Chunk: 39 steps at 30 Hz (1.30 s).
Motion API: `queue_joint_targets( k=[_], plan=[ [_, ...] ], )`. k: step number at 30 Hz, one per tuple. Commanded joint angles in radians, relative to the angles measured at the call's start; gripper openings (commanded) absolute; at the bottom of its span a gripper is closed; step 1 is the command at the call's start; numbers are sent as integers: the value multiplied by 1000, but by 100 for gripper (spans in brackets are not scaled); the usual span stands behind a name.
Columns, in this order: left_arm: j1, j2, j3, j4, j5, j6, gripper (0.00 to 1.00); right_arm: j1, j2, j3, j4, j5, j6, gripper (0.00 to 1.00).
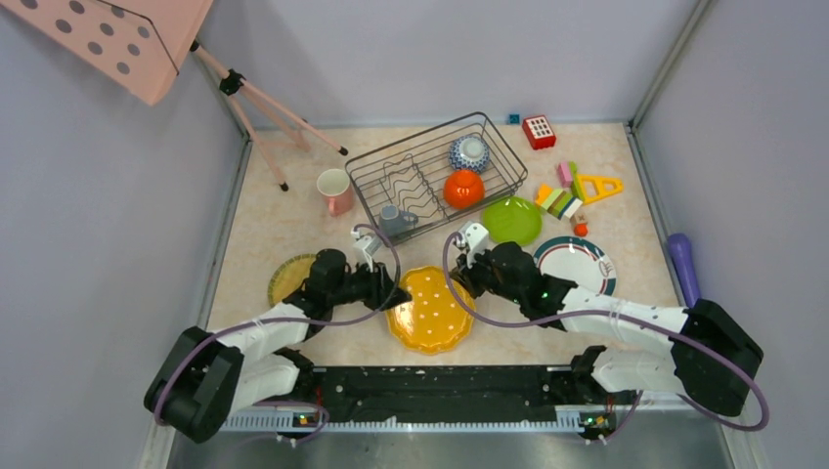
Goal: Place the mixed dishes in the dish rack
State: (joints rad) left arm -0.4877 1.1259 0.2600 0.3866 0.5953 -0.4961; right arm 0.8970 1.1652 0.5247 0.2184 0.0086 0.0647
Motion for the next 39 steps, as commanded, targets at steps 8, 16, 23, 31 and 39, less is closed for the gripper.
queue_joint_targets(
  k=[8, 16, 23, 31, 39],
  plan=[
    [-8, -123, 68, 29, 82, -27, 4, -33, 3, 83, 93, -13, -34, 0],
    [-29, -207, 230, -227, -14, 17, 0, -56, -27, 121, 45, 24, 1, 52],
    [-29, -246, 523, -559, -173, 133, 0, -76, -189, 140, -65, 126, 52, 83],
    [-28, -120, 841, -618, -443, 350, 0, -169, -199, 267, -288, 360, 345, 82],
    [-27, 18, 1016, -479, -685, 544, 0, -193, 60, 534, -662, 561, 948, 87]
  ],
)
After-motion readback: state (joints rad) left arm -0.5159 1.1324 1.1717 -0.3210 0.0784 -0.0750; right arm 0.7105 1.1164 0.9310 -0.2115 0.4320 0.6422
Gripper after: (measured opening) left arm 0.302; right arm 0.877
